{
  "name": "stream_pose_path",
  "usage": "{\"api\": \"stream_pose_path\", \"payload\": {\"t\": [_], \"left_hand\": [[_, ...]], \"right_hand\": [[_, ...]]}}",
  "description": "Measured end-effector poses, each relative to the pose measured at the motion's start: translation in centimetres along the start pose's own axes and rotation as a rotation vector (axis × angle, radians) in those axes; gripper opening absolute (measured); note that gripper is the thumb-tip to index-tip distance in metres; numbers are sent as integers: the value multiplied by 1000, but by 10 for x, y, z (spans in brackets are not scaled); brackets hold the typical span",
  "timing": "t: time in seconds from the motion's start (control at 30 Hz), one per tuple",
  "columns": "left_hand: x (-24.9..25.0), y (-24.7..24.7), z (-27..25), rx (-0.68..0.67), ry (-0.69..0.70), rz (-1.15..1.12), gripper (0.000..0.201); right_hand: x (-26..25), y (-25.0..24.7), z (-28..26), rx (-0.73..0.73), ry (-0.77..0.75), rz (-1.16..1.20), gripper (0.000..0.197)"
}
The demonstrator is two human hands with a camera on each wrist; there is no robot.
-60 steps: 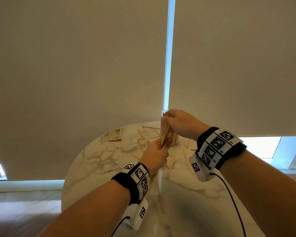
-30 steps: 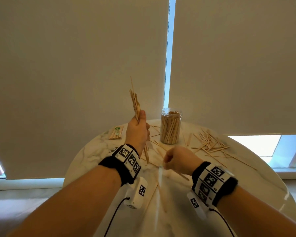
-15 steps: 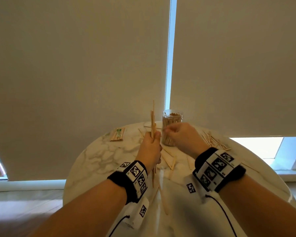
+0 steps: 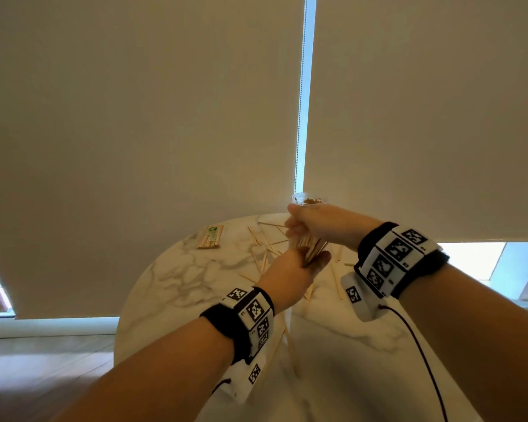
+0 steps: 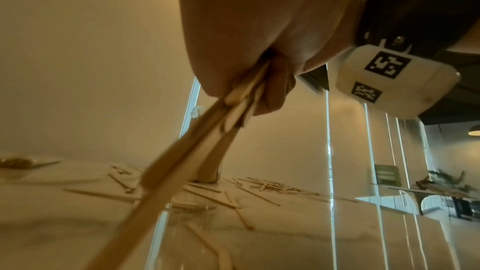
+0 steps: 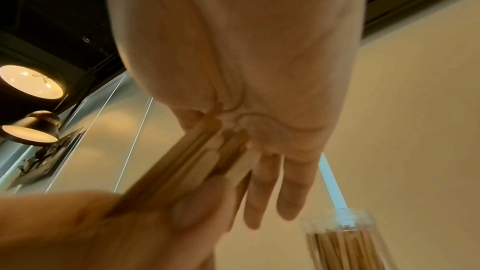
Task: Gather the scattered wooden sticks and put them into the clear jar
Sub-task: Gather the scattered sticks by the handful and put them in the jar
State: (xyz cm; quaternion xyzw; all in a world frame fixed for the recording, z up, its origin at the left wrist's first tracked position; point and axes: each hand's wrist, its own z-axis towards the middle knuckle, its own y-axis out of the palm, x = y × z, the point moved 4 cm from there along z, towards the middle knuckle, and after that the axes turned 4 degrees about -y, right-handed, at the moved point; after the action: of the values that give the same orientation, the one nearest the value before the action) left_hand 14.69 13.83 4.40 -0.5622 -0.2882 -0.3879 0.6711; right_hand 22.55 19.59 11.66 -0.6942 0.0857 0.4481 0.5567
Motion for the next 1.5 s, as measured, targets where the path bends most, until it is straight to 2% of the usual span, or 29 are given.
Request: {"api": "stream_pose_path", "payload": {"t": [0.07,0.13,0.23,0.33,0.4,0.43,0.5,0.57,0.63,0.73,0.83,0.9,0.97,1.1,1.13,1.23,1.37,1.4,1.5], "left_hand": [[2,1,1,12,15,32,27],[7,3,0,28,36,52,29],[4,5,1,-8,15,-60,26],[-14,-12,8,61,-67,-342,28],[-23,-28,16,185,-86,-530,32],[-25,-37,19,246,-90,-625,33],[-26,-50,25,339,-103,-794,31],[-27,-54,28,399,-115,-903,27],[-23,-50,28,419,-113,-953,24],[-17,-43,25,413,-81,-953,21],[-14,-46,25,426,-50,-928,18],[-14,-53,26,460,-43,-900,18],[-15,-54,26,482,-43,-895,18],[-17,-37,22,407,-97,-902,18],[-17,-35,21,399,-102,-895,17],[-18,-37,20,388,-118,-829,18],[-20,-29,20,274,-216,-776,43],[-19,-28,20,254,-225,-789,41],[-14,-25,20,181,-244,-781,34]], "right_hand": [[-1,0,-2,38,-20,-62,56],[2,11,-6,-17,-5,-98,65],[8,15,-5,47,-38,55,67],[22,6,-4,202,-49,304,54],[34,10,-10,208,1,297,33],[39,17,-15,143,62,248,29],[46,39,-28,-111,195,167,50],[44,58,-38,-310,270,237,62],[40,70,-37,-302,264,315,54],[38,76,-28,-185,199,227,44],[46,74,-23,-82,181,294,39],[52,74,-24,-89,200,308,40],[55,79,-28,-161,245,278,41],[48,84,-27,-192,188,470,57],[47,82,-25,-181,161,447,55],[47,76,-22,-91,110,296,32],[38,64,-23,80,24,202,15],[36,62,-23,112,-3,123,14],[33,60,-23,134,-34,-112,32]]}}
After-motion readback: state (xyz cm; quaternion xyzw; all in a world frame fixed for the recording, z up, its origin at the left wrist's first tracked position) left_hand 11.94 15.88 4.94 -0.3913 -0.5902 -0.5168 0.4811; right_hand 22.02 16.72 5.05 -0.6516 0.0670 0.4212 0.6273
